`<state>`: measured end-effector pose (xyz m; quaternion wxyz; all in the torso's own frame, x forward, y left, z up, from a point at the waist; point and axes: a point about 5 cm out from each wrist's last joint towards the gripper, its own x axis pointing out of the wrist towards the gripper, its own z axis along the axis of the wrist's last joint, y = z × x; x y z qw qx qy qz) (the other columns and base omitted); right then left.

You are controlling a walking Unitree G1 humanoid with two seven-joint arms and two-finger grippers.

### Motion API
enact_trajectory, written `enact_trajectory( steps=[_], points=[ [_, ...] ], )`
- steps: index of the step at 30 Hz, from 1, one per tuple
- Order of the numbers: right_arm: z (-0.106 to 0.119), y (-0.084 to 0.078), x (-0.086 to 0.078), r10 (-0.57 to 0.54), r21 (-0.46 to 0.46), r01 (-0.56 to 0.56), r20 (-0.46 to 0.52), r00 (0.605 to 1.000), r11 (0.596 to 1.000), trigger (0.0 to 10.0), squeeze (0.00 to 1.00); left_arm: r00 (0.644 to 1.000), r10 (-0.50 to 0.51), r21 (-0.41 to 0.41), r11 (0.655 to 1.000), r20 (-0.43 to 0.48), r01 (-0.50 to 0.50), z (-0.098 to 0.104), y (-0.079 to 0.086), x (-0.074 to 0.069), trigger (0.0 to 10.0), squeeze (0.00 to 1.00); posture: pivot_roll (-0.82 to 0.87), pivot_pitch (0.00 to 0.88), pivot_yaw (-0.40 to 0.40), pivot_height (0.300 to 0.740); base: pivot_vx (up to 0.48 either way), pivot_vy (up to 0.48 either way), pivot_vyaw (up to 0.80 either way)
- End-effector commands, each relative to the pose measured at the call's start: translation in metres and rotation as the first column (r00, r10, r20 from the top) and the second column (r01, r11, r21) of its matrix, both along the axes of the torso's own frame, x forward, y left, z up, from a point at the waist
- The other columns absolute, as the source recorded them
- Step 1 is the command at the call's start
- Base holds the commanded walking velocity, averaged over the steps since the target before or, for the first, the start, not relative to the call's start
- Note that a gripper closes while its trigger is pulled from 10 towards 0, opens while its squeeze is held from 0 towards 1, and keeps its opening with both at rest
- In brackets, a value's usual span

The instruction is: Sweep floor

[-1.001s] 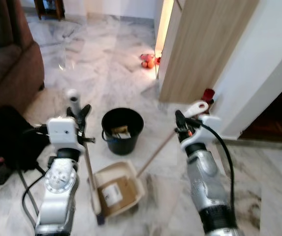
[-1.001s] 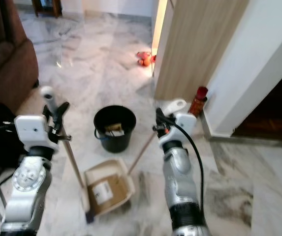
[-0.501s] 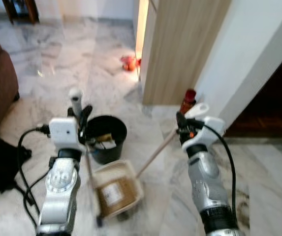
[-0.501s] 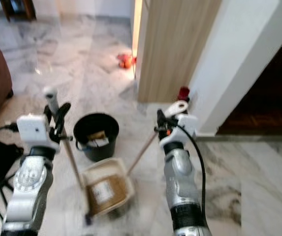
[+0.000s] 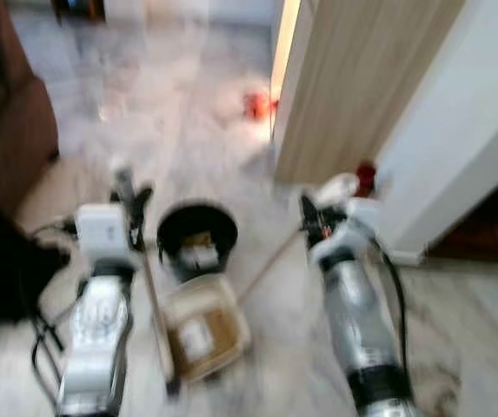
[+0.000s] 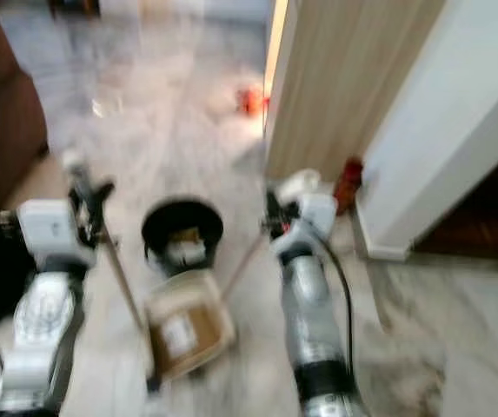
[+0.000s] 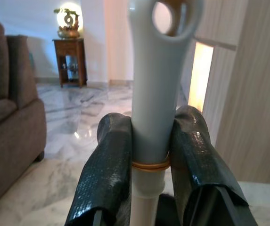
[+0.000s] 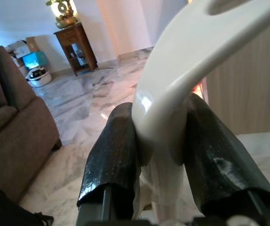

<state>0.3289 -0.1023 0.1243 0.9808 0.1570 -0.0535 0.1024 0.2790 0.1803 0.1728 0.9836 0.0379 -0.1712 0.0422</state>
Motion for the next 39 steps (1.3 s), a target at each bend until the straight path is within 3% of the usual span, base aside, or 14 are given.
enact_trajectory(
  steps=[1, 15, 19, 33, 36, 37, 39],
  points=[
    [0.009, -0.006, 0.001, -0.016, 0.058, 0.014, 0.039, 0.999, 0.998, 10.0, 0.0, 0.998, -0.056, -0.021, 0.998, 0.042, 0.057, 0.007, -0.013, 0.0, 10.0, 0.0, 0.19, 0.096, -0.077, 0.74, 0.3, 0.0, 0.0],
    [0.006, -0.006, 0.002, -0.023, 0.066, 0.021, 0.025, 0.999, 0.998, 10.0, 0.0, 0.997, -0.06, 0.01, 0.998, 0.05, 0.059, 0.009, -0.013, -0.002, 10.0, 0.0, 0.19, 0.086, -0.074, 0.74, 0.0, 0.0, 0.0],
    [0.003, -0.008, 0.002, -0.039, 0.063, 0.038, 0.005, 0.999, 0.997, 10.0, 0.0, 0.992, -0.083, 0.06, 0.995, 0.094, 0.078, 0.022, -0.017, -0.005, 10.0, 0.0, 0.2, 0.081, -0.073, 0.74, 0.0, 0.0, 0.0],
    [0.0, -0.007, 0.002, -0.04, 0.064, 0.04, -0.004, 0.999, 0.997, 10.0, 0.0, 0.986, -0.114, 0.156, 0.983, 0.119, 0.095, 0.044, -0.022, -0.028, 10.0, 0.0, 0.21, 0.088, -0.067, 0.74, 0.0, 0.0, 0.0],
    [0.0, -0.008, 0.003, -0.045, 0.062, 0.045, -0.006, 0.999, 0.997, 10.0, 0.0, 0.993, -0.082, 0.226, 0.972, 0.089, 0.06, 0.042, -0.015, -0.038, 10.0, 0.0, 0.21, 0.091, -0.064, 0.74, 0.0, 0.0, 0.0],
    [0.0, -0.009, 0.003, -0.047, 0.061, 0.048, -0.007, 0.999, 0.997, 10.0, 0.0, 0.998, -0.024, 0.255, 0.967, 0.059, 0.008, 0.038, -0.007, -0.041, 10.0, 0.0, 0.22, 0.094, -0.063, 0.74, 0.0, 0.0, 0.0],
    [0.0, -0.009, 0.003, -0.049, 0.061, 0.049, -0.008, 0.999, 0.997, 10.0, 0.0, 0.999, 0.012, 0.261, 0.965, 0.045, -0.024, 0.035, -0.002, -0.044, 10.0, 0.0, 0.22, 0.094, -0.063, 0.74, 0.0, 0.0, 0.0]
  ],
)
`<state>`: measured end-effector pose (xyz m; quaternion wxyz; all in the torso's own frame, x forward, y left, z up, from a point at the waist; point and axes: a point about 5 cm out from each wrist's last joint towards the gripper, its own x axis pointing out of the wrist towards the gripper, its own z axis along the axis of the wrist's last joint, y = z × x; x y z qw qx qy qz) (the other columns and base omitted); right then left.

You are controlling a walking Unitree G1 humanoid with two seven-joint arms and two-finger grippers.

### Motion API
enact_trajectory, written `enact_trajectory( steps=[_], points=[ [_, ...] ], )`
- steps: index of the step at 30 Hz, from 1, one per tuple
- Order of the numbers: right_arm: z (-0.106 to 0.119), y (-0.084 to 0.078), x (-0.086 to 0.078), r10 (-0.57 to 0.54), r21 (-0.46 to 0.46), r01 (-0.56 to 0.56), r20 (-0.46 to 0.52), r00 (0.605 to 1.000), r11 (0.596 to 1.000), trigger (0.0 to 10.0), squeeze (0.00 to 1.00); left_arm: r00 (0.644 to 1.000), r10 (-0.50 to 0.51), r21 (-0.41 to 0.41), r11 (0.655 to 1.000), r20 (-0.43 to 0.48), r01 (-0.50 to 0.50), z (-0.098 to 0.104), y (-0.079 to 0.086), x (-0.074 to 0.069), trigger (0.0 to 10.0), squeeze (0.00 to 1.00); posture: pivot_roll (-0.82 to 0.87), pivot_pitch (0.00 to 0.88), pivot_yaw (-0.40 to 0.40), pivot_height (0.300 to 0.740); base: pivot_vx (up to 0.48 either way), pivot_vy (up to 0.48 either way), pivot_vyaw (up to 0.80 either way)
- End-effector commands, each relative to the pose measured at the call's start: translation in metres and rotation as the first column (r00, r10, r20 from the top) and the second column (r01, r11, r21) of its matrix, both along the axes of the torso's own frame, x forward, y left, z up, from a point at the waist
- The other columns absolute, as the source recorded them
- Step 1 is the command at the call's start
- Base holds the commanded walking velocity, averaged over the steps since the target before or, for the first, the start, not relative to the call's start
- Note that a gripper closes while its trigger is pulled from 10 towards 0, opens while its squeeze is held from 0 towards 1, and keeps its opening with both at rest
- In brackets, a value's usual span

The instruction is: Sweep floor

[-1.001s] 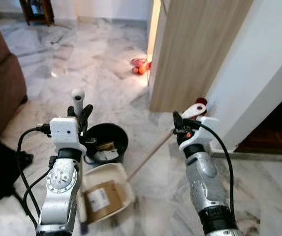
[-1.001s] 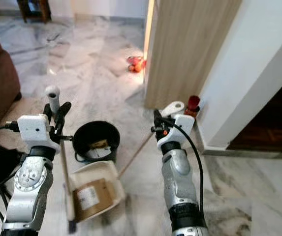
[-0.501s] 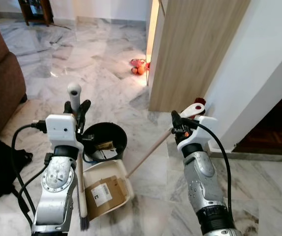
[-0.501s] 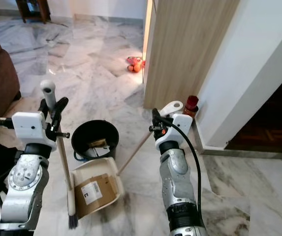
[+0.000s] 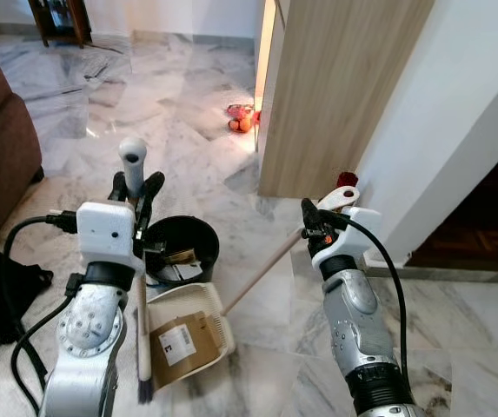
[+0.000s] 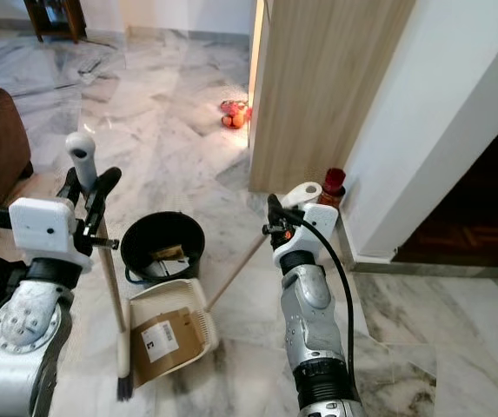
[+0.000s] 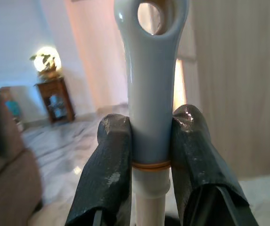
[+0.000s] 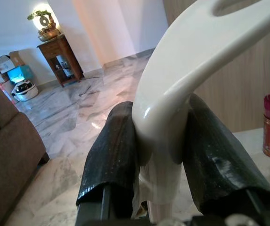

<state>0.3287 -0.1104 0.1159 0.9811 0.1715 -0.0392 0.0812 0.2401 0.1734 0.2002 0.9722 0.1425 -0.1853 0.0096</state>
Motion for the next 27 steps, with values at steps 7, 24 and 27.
enact_trajectory(
  steps=[7, 24, 27],
  points=[
    [0.007, -0.001, 0.005, -0.018, 0.033, 0.017, 0.024, 1.0, 0.999, 10.0, 0.0, 0.959, 0.274, 0.062, 0.961, -0.076, -0.27, -0.018, 0.039, -0.013, 10.0, 0.0, 0.23, 0.096, -0.067, 0.74, 0.0, 0.0, 0.0],
    [0.025, -0.007, 0.008, -0.058, 0.064, 0.053, 0.082, 0.995, 0.997, 10.0, 0.0, 0.898, 0.41, 0.051, 0.912, -0.161, -0.407, -0.063, 0.059, -0.02, 10.0, 0.0, 0.22, 0.101, -0.075, 0.74, 0.0, 0.0, 0.0],
    [0.033, -0.009, 0.008, -0.06, 0.07, 0.052, 0.112, 0.992, 0.996, 10.0, 0.0, 0.898, 0.409, 0.051, 0.912, -0.161, -0.407, -0.067, 0.061, -0.02, 10.0, 0.0, 0.22, 0.099, -0.077, 0.74, 0.0, 0.0, 0.0]
  ],
)
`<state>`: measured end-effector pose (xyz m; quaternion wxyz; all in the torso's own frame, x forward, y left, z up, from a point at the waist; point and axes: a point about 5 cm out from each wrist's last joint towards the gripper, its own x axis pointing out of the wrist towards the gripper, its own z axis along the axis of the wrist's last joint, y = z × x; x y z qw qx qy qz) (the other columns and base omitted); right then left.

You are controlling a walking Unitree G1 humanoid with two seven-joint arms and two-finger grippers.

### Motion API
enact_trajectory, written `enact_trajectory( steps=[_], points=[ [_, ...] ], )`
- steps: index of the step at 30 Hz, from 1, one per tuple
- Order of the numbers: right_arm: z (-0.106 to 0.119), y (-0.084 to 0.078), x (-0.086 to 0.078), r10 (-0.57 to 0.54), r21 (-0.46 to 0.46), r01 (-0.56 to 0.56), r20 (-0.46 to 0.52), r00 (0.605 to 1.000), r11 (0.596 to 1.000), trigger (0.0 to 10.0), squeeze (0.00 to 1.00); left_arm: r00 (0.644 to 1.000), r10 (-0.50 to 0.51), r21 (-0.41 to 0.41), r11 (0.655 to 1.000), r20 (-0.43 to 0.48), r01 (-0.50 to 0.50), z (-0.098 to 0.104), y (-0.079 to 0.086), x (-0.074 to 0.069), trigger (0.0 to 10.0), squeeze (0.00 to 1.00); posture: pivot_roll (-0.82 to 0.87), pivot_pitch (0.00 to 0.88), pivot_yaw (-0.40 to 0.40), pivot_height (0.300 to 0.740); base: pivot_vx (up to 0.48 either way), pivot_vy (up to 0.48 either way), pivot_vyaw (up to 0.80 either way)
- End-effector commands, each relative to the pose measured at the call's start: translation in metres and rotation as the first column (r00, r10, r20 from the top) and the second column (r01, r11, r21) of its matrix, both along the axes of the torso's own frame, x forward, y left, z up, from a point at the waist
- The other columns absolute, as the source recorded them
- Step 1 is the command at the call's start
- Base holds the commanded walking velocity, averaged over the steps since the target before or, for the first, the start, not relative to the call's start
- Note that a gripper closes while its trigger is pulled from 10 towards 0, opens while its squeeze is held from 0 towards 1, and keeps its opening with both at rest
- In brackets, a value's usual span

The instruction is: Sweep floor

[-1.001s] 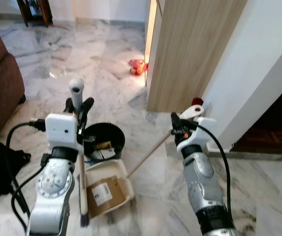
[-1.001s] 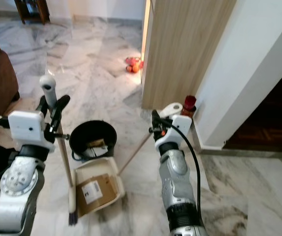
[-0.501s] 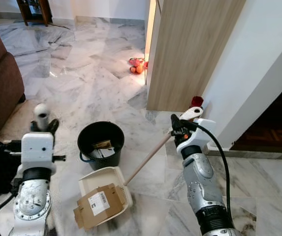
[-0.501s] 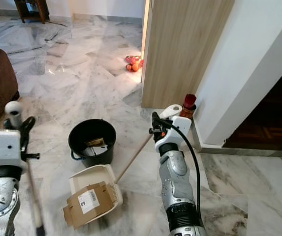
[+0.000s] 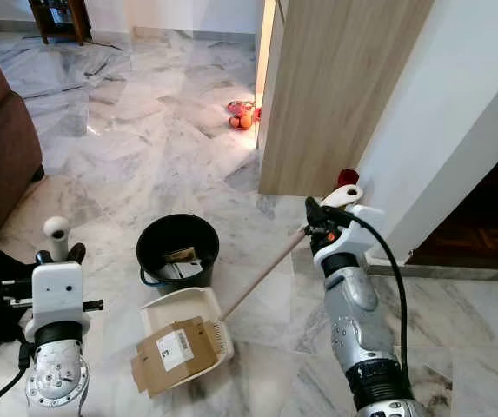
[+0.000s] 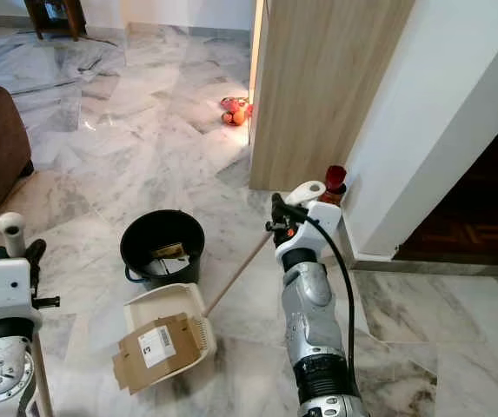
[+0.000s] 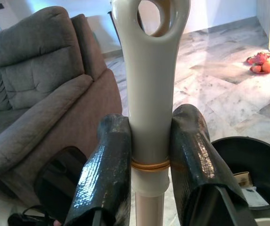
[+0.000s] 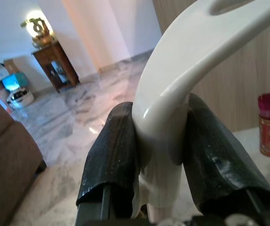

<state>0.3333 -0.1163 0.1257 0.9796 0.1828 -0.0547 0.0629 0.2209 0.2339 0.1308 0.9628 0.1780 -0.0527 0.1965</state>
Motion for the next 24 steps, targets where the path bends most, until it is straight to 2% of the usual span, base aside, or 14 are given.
enact_trajectory(
  steps=[1, 8, 24],
  points=[
    [0.024, -0.003, 0.003, -0.018, 0.038, 0.014, 0.094, 0.995, 0.999, 10.0, 0.0, 1.0, 0.002, 0.023, 1.0, 0.029, -0.002, 0.002, 0.001, -0.001, 10.0, 0.0, 0.22, 0.099, -0.077, 0.74, 0.0, 0.0, 0.0],
    [0.027, -0.017, -0.007, -0.039, 0.021, 0.037, 0.112, 0.993, 0.999, 10.0, 0.0, 1.0, 0.005, 0.028, 1.0, 0.024, -0.005, -0.006, 0.002, -0.001, 10.0, 0.0, 0.21, 0.097, -0.077, 0.74, 0.0, 0.0, 0.0],
    [0.027, -0.018, -0.008, -0.04, 0.017, 0.038, 0.112, 0.993, 0.999, 10.0, 0.0, 1.0, 0.004, 0.028, 1.0, 0.024, -0.005, -0.007, 0.002, -0.001, 10.0, 0.0, 0.21, 0.097, -0.078, 0.74, 0.0, 0.0, 0.0]
  ],
)
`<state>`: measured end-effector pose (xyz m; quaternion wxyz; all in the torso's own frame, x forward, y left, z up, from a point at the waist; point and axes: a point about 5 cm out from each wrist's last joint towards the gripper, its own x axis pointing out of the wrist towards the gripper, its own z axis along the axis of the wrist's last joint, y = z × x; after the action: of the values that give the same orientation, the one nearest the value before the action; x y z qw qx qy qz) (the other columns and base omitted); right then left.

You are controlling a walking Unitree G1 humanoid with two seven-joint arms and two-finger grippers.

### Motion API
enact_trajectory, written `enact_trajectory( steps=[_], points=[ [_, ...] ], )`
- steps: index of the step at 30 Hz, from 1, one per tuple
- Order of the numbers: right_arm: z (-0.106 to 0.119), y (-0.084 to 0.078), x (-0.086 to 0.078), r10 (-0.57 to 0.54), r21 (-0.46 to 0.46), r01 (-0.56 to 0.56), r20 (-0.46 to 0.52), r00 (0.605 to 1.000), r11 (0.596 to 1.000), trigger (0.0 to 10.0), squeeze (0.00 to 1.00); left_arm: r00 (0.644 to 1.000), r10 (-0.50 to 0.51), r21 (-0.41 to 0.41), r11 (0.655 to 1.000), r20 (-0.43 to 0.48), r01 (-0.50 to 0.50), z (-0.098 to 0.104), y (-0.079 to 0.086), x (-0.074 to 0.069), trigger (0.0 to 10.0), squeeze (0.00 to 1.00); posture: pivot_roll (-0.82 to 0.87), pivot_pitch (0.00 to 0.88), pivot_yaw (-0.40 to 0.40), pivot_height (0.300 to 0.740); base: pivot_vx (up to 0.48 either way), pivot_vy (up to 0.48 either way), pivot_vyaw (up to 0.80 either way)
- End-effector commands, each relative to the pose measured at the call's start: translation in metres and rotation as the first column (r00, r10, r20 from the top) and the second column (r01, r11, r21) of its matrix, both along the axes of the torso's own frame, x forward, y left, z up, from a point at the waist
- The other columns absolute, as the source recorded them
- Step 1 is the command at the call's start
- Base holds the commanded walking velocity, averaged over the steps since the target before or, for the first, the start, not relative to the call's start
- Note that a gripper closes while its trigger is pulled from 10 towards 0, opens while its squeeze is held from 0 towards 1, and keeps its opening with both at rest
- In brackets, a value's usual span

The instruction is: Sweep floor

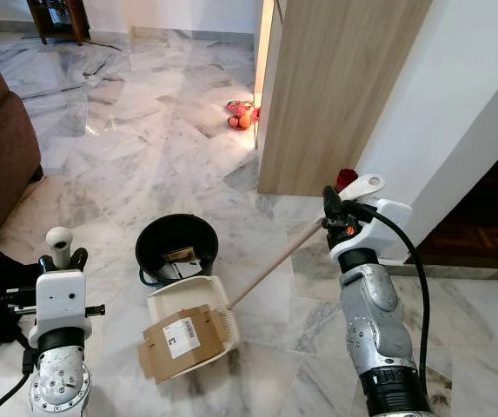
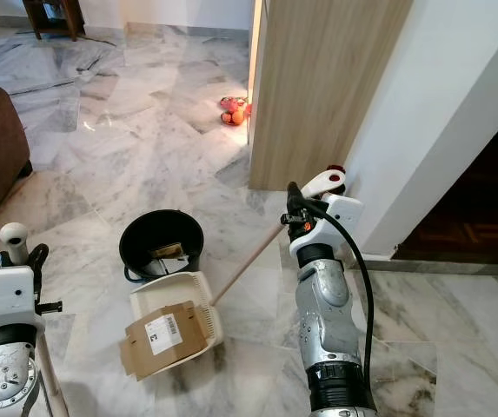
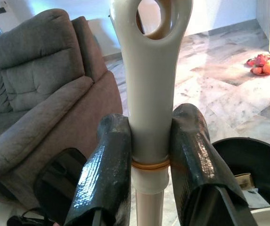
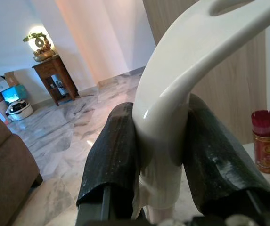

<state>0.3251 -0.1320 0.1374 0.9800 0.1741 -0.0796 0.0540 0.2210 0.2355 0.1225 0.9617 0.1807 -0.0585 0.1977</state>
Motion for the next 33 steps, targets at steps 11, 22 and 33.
enact_trajectory(
  steps=[11, 22, 33],
  points=[
    [0.016, -0.002, 0.0, -0.012, 0.028, 0.01, 0.066, 0.998, 1.0, 10.0, 0.0, 1.0, 0.004, 0.02, 1.0, 0.013, -0.004, 0.001, 0.0, -0.001, 10.0, 0.0, 0.21, 0.097, -0.078, 0.74, 0.0, 0.0, 0.0],
    [0.046, -0.014, -0.018, 0.005, -0.037, 0.001, 0.151, 0.989, 0.999, 10.0, 0.0, 0.998, -0.057, -0.002, 0.998, 0.022, 0.057, -0.01, -0.01, 0.002, 10.0, 0.0, 0.19, 0.09, -0.078, 0.74, 0.0, 0.0, 0.0],
    [0.044, -0.014, -0.021, 0.014, -0.054, -0.008, 0.119, 0.993, 0.999, 10.0, 0.0, 0.997, -0.071, 0.007, 0.997, 0.04, 0.071, -0.01, -0.011, 0.003, 10.0, 0.0, 0.2, 0.087, -0.075, 0.74, 0.0, 0.0, 0.0]
  ],
)
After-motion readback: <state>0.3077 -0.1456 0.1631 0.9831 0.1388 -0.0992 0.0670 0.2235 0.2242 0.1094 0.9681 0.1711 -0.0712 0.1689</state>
